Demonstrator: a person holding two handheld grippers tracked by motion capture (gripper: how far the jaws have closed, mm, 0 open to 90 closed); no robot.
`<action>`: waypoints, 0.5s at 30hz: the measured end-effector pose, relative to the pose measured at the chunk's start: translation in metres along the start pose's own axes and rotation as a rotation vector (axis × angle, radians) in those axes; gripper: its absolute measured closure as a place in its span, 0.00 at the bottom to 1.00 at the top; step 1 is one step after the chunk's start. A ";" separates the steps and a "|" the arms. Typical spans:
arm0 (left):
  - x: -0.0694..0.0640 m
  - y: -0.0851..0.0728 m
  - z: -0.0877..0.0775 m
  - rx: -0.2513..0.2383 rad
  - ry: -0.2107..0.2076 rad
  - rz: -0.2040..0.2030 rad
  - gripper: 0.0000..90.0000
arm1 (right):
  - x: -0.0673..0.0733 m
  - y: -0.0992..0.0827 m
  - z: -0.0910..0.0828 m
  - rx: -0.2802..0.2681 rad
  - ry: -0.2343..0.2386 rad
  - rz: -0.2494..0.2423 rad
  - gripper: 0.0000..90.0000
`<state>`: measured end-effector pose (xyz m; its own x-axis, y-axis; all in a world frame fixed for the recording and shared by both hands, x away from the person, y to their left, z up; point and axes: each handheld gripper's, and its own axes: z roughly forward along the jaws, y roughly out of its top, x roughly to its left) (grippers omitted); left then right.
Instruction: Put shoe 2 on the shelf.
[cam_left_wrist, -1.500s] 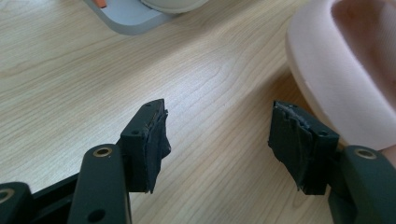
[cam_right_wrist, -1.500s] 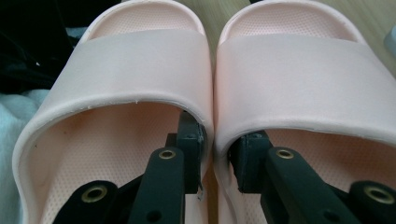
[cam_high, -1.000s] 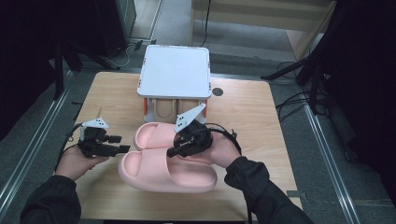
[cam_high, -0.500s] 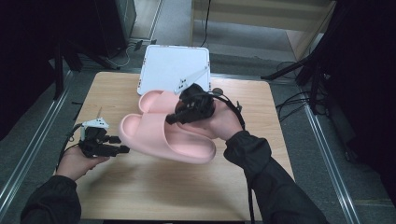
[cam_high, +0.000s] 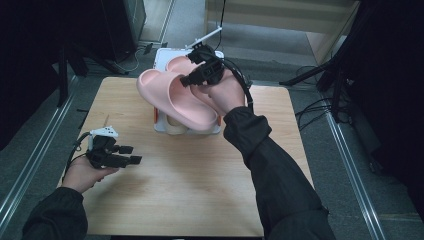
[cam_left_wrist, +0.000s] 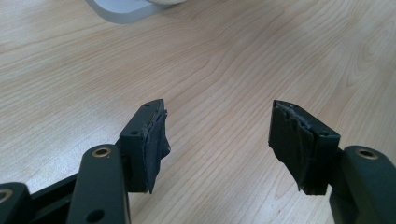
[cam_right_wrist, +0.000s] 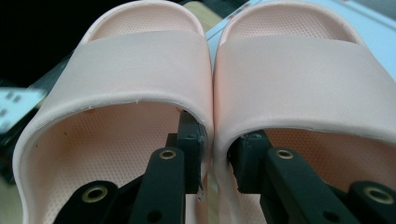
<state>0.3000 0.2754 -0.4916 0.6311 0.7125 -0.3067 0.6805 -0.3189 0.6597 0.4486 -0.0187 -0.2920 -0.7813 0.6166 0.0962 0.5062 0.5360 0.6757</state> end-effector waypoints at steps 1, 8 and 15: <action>0.000 0.000 0.000 0.000 -0.003 0.001 0.40 | -0.002 0.005 0.002 0.004 -0.020 0.015 0.85; -0.001 0.005 0.004 0.004 -0.019 0.021 0.41 | -0.019 0.028 0.026 0.004 -0.227 0.117 0.85; -0.004 0.013 0.012 0.027 -0.021 0.037 0.41 | -0.022 0.041 0.051 -0.032 -0.412 0.273 0.85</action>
<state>0.3107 0.2611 -0.4900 0.6637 0.6867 -0.2965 0.6659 -0.3619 0.6524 0.5052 0.0197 -0.3037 -0.4088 0.9124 -0.0199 0.6559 0.3089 0.6888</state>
